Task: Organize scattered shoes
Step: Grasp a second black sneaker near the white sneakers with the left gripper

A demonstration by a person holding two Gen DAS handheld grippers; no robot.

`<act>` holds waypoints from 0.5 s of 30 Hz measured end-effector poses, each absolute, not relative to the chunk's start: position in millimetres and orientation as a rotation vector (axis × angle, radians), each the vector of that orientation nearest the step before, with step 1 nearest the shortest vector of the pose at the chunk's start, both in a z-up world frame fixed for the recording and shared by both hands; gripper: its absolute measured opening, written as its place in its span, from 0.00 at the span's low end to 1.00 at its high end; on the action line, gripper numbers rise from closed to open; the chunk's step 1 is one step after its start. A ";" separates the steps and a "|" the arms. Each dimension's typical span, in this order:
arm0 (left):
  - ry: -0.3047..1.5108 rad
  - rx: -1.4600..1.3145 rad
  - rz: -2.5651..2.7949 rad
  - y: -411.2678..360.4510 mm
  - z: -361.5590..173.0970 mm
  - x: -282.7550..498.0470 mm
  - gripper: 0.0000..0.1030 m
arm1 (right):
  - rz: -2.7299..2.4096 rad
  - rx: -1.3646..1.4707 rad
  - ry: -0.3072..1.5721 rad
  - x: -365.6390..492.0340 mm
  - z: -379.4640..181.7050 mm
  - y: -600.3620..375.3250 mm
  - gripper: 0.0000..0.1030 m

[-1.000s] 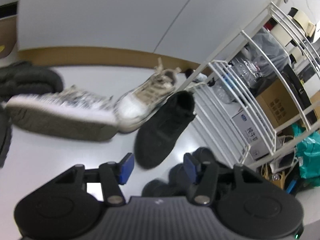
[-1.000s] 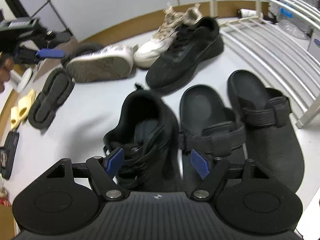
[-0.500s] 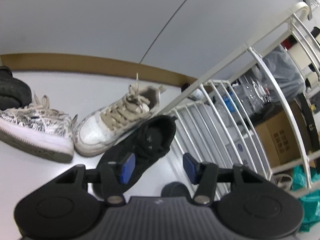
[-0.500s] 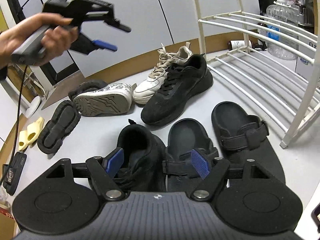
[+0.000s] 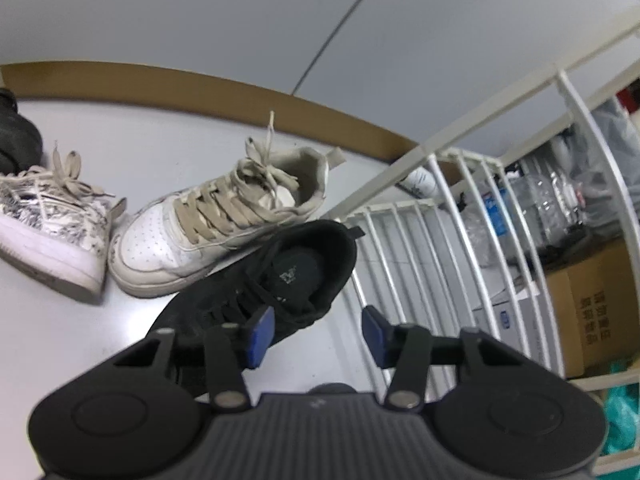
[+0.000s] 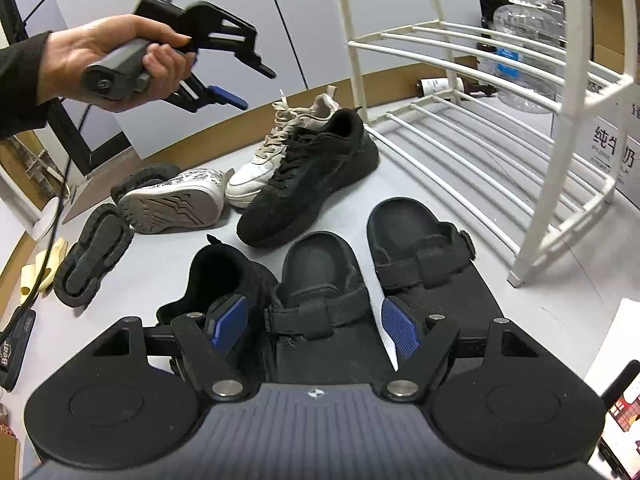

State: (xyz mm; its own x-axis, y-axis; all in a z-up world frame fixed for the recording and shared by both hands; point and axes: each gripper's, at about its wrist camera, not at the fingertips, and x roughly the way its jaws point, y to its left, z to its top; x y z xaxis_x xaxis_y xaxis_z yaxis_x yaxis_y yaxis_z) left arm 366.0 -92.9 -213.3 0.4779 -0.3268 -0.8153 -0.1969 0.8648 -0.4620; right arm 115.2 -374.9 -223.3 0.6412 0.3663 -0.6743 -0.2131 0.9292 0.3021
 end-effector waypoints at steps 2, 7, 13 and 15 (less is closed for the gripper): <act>1.104 -0.552 -0.063 -97.1 -222.0 375.6 0.49 | 0.324 0.212 0.821 113.6 -226.3 -381.4 0.76; 1.139 -0.547 -0.008 -104.5 -241.6 390.6 0.50 | 0.290 0.240 0.830 116.0 -226.4 -396.7 0.76; 1.206 -0.522 0.047 -112.1 -267.8 409.1 0.50 | 0.248 0.233 0.851 109.1 -235.0 -407.8 0.76; 1.205 -0.526 0.074 -111.6 -272.1 411.5 0.52 | 0.230 0.235 0.866 107.8 -239.7 -412.1 0.76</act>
